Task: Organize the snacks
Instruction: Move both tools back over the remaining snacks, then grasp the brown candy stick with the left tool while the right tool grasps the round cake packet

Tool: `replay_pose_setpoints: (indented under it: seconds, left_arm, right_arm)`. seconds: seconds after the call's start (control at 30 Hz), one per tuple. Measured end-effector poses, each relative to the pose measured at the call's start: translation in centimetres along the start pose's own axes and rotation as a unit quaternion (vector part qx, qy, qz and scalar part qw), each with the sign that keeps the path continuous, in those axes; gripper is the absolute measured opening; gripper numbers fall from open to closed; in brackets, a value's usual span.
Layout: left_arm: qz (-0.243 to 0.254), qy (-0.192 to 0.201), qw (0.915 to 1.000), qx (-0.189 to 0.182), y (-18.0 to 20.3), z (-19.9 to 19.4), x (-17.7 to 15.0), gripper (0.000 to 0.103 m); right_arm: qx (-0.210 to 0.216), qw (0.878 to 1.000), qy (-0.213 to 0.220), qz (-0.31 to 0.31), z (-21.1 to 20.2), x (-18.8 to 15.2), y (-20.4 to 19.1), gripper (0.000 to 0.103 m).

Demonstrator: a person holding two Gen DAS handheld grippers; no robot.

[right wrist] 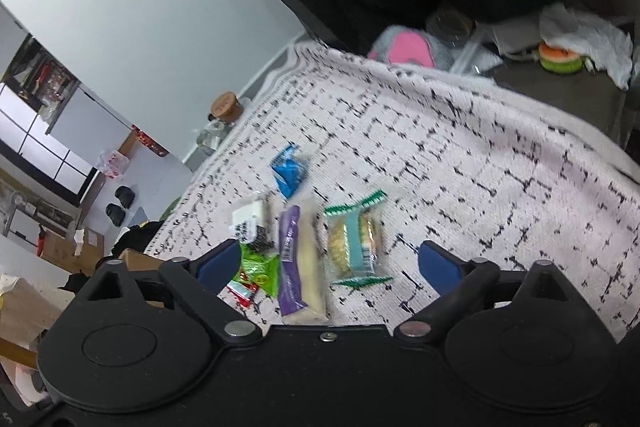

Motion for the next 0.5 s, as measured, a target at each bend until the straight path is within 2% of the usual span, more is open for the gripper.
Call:
replay_pose_setpoints:
  seconds: [0.07,0.2,0.27,0.37,0.5]
  left_arm:
    - [-0.007,-0.006,1.0000,0.001,-0.1,0.7,-0.2,0.091]
    - [-0.013,-0.013,0.9998,0.004,0.1,2.1,-0.6,0.081]
    - [-0.016,-0.020,0.9997,0.006,0.3,3.0,-0.8,0.067]
    - [-0.024,-0.031,0.9992,0.009,0.5,4.5,-1.1,0.056]
    - [-0.035,-0.047,0.9981,0.016,0.6,6.4,-1.5,0.049]
  right_arm:
    - [-0.002,1.000,-0.006,0.006,0.4,-0.1,0.3,0.090]
    - [-0.005,1.000,-0.012,0.003,1.3,-0.1,0.4,0.082]
    - [-0.012,1.000,-0.015,0.001,1.9,-0.2,0.6,0.077]
    - [-0.015,1.000,-0.021,0.001,2.7,-0.1,0.8,0.069]
    - [-0.026,0.999,-0.026,-0.003,3.9,0.0,0.9,0.064]
Point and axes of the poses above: each gripper's, at about its wrist camera, not at the fingertips, and z roughly the way its jaws point, y to its right, x to its top, the point moved 3 cm from there along z, roughly the way its jaws point, and after that the axes turned 12 degrees about x, right-handed, at the moved point
